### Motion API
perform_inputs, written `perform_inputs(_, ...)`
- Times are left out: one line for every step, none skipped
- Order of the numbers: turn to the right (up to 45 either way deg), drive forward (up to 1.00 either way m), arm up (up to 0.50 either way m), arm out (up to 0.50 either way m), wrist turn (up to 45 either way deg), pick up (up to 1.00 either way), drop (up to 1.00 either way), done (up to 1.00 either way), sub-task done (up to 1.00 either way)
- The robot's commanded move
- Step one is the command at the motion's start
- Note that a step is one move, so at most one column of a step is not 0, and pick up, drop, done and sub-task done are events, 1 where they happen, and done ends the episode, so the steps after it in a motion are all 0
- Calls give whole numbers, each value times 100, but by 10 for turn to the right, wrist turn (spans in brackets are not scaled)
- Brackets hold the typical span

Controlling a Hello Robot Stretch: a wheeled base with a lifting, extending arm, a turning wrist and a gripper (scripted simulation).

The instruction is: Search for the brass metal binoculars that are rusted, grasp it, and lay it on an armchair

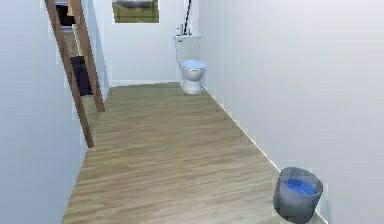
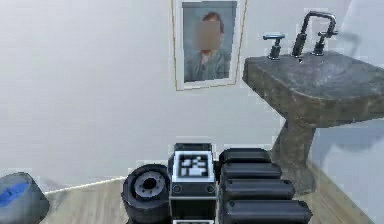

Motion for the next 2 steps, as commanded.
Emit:
perform_inputs(-150, 0, 0, 0, 0, 0, 0, 0, 0)
perform_inputs(0, 100, 0, 0, 0, 0, 0, 0, 0)
